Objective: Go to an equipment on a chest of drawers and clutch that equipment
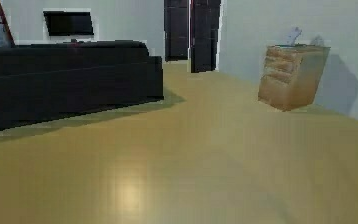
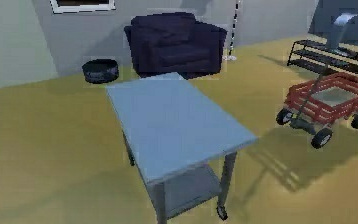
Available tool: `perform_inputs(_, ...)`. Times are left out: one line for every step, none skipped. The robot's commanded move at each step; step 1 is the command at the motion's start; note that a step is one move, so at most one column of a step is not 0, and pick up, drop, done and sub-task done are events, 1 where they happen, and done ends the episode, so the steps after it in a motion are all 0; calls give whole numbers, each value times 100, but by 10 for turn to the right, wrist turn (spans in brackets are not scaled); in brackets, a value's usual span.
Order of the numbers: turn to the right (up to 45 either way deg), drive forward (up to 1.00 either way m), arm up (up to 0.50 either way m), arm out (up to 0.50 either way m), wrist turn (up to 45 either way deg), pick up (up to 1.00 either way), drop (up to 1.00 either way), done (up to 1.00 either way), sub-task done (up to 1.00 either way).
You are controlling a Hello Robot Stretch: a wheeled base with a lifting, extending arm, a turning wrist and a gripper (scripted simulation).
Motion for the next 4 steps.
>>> perform_inputs(0, 100, 0, 0, 0, 0, 0, 0, 0)
perform_inputs(30, 0, 0, 0, 0, 0, 0, 0, 0)
perform_inputs(30, 0, 0, 0, 0, 0, 0, 0, 0)
perform_inputs(0, 100, 0, 0, 0, 0, 0, 0, 0)
